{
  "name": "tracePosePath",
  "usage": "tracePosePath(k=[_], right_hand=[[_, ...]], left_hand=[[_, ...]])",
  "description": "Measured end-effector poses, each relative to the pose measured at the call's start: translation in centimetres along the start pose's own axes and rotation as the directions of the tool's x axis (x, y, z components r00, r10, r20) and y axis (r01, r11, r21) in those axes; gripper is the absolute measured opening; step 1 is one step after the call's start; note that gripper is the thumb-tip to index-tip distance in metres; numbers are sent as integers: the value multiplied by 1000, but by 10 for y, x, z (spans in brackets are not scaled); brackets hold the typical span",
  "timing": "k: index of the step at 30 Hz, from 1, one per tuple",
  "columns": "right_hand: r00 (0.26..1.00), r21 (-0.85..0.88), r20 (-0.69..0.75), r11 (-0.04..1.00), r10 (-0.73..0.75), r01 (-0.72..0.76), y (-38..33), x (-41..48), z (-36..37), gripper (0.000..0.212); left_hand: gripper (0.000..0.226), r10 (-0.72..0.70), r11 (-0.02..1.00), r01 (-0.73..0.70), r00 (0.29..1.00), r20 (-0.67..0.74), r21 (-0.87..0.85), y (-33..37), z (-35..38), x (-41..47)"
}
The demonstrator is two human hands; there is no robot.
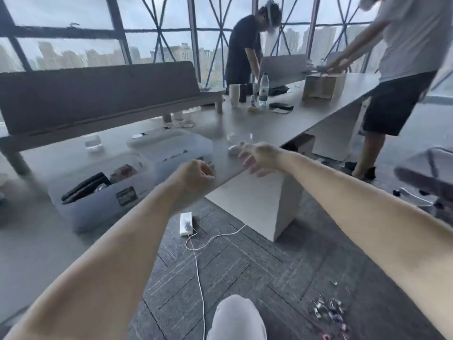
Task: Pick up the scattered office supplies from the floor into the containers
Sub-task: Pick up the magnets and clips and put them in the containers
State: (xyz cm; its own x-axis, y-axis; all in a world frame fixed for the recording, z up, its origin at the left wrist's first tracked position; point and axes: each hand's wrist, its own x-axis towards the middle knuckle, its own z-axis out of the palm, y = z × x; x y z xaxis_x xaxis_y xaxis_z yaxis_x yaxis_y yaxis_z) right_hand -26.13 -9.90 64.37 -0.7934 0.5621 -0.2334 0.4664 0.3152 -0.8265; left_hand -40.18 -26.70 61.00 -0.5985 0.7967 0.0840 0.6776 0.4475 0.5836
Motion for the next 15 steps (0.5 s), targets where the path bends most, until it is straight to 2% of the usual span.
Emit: tracePosePath(k=[5,9,11,15], right_hand=[[985,-107,-140,987,105,-121,115,-102,-29,56],[942,-120,-276,966,191,-230,211,-179,-37,48],[913,-147,-327,941,244,-304,253,-213,-38,46],[868,-207,-373,882,329,-423,331,-258,-31,39]], left_hand=[[13,155,988,-153,952,265,-30,75,111,-19],[1,267,959,-280,862,431,-35,126,204,-52],[7,296,940,-340,814,499,-2,145,242,-70],[8,282,930,-366,758,588,27,160,311,-96]])
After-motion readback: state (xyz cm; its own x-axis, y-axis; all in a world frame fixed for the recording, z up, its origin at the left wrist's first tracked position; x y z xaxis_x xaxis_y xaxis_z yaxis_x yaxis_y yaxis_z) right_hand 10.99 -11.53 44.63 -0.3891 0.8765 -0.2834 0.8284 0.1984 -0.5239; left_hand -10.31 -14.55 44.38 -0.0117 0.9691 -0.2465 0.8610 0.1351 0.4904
